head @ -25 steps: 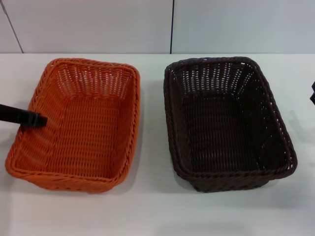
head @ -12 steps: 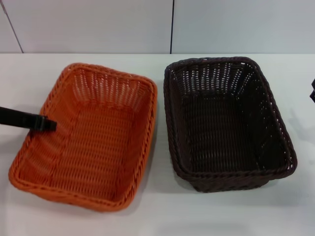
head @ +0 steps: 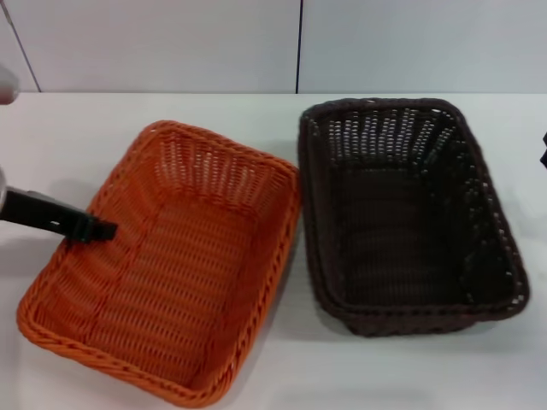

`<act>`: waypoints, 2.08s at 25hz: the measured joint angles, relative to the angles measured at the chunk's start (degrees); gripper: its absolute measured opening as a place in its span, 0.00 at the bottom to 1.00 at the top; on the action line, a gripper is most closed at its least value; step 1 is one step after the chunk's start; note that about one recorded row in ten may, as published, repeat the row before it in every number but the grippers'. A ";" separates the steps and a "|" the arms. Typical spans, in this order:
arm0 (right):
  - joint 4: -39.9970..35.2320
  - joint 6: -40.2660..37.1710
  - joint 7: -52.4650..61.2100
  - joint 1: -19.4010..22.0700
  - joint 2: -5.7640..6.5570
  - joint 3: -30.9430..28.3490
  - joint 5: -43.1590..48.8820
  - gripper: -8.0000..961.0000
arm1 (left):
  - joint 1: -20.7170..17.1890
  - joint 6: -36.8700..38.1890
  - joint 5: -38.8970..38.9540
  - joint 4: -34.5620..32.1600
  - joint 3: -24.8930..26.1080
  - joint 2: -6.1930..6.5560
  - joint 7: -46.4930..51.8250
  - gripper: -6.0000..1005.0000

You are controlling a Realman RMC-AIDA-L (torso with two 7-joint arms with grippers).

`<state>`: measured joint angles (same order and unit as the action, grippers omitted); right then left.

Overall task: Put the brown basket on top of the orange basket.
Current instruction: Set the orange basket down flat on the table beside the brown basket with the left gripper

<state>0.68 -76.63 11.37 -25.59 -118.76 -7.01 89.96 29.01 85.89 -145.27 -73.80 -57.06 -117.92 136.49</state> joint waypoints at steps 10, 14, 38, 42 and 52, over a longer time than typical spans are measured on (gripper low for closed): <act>-0.59 0.00 0.85 1.04 0.37 -0.01 -0.32 0.86 | 4.85 1.39 -3.54 1.88 -4.68 0.04 -0.65 0.17; -0.64 0.38 0.85 1.34 0.32 0.03 -0.75 0.86 | 5.22 3.63 -4.60 1.32 -3.82 0.21 -3.22 0.17; -2.21 2.57 6.25 1.29 0.35 0.15 -1.02 0.86 | 13.54 -1.92 -0.01 7.81 -18.29 -0.72 -9.31 0.17; -4.15 2.88 9.12 1.42 0.54 0.05 -1.02 0.86 | 15.00 -2.53 0.53 8.93 -20.69 -0.79 -9.40 0.17; -4.62 3.15 9.33 1.96 0.64 -0.09 -1.02 0.86 | 17.08 -4.59 0.57 8.92 -23.10 -0.99 -9.44 0.17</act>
<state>-3.94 -73.48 20.70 -23.63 -118.12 -7.10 88.94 46.09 81.30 -144.70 -64.88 -80.17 -118.91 127.05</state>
